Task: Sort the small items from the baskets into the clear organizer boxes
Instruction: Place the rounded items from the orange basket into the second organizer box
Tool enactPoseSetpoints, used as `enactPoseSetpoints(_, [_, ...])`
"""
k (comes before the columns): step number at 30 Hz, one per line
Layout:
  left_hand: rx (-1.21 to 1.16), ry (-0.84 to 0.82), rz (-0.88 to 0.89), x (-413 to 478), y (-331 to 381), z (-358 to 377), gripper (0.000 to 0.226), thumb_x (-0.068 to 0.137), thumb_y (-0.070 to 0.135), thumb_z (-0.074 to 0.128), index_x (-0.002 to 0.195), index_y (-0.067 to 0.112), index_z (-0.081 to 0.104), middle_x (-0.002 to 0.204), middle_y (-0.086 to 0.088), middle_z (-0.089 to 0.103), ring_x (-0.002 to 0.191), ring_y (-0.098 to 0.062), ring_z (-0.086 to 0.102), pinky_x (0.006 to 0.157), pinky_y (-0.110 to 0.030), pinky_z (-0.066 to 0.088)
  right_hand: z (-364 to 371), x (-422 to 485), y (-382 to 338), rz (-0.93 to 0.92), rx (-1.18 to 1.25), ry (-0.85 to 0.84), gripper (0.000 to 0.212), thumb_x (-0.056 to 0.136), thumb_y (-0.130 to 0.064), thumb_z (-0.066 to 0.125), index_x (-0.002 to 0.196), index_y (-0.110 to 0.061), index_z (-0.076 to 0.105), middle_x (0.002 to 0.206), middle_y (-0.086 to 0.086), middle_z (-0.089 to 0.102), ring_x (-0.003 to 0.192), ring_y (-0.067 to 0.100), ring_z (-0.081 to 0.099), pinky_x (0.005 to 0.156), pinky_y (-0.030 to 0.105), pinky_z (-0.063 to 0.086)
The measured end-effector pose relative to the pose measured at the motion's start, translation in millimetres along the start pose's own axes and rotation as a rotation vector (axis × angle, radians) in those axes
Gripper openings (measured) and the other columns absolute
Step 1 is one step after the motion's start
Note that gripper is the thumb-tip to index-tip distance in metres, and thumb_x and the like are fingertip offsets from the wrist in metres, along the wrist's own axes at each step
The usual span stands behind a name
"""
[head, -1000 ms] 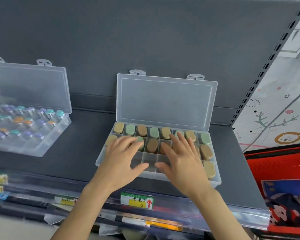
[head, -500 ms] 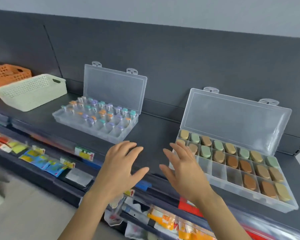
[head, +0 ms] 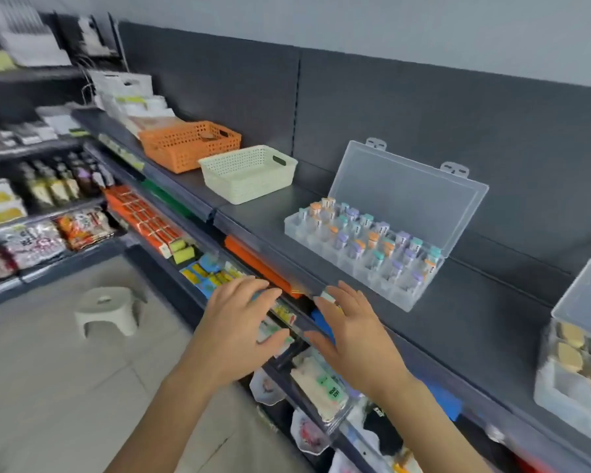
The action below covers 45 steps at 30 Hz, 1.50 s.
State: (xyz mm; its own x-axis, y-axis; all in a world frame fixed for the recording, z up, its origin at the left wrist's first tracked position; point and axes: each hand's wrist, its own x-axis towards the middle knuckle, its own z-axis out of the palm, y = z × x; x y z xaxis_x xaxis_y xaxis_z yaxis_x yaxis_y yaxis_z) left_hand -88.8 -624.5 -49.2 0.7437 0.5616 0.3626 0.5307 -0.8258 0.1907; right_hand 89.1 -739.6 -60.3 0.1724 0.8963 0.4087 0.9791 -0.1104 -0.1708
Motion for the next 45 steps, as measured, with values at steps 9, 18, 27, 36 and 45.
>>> enactPoseSetpoints(9, [0.068, 0.067, -0.192, 4, -110, -17, 0.056, 0.08, 0.058, 0.045, 0.122, 0.024, 0.06, 0.122, 0.006, 0.057, 0.119, -0.018, 0.048, 0.098, -0.038, 0.039, 64, 118, -62, -0.21, 0.188, -0.044, 0.05, 0.084, -0.036, 0.064, 0.126, -0.011, 0.053, 0.131, 0.013, 0.053, 0.133, 0.037, 0.039, 0.104, 0.052, 0.04])
enactPoseSetpoints(18, [0.161, 0.033, -0.326, 68, -222, -31, 0.057, 0.08, 0.055, 0.043, 0.122, 0.021, 0.06, 0.12, 0.003, 0.059, 0.116, -0.02, 0.05, 0.097, -0.04, 0.041, 129, 266, -92, -0.317, 0.266, -0.046, 0.051, 0.077, -0.026, 0.075, 0.121, -0.005, 0.058, 0.125, 0.018, 0.058, 0.124, 0.04, 0.049, 0.097, 0.05, 0.045])
enactPoseSetpoints(27, [0.178, 0.043, -0.427, 108, -327, -33, 0.058, 0.079, 0.053, 0.042, 0.124, 0.021, 0.058, 0.122, 0.001, 0.059, 0.117, -0.022, 0.049, 0.098, -0.038, 0.037, 175, 379, -136, -0.381, 0.354, -0.08, 0.046, 0.08, -0.018, 0.072, 0.122, -0.005, 0.057, 0.123, 0.014, 0.058, 0.124, 0.037, 0.049, 0.104, 0.04, 0.035])
enactPoseSetpoints(36, [0.112, 0.028, -0.309, 168, -459, -43, 0.065, 0.081, 0.057, 0.039, 0.134, 0.021, 0.05, 0.132, 0.003, 0.05, 0.128, -0.02, 0.038, 0.106, -0.038, 0.026, 221, 481, -175, -0.242, 0.263, -0.121, 0.048, 0.09, -0.022, 0.061, 0.134, -0.005, 0.049, 0.141, 0.015, 0.045, 0.14, 0.03, 0.028, 0.113, 0.037, 0.026])
enactPoseSetpoints(45, [0.045, -0.062, -0.089, 241, -584, -62, 0.074, 0.08, 0.063, 0.028, 0.139, 0.022, 0.045, 0.138, 0.004, 0.043, 0.132, -0.016, 0.03, 0.112, -0.037, 0.024, 250, 566, -213, -0.002, 0.204, -0.113, 0.046, 0.09, -0.021, 0.063, 0.131, -0.005, 0.052, 0.136, 0.015, 0.048, 0.132, 0.028, 0.038, 0.104, 0.028, 0.032])
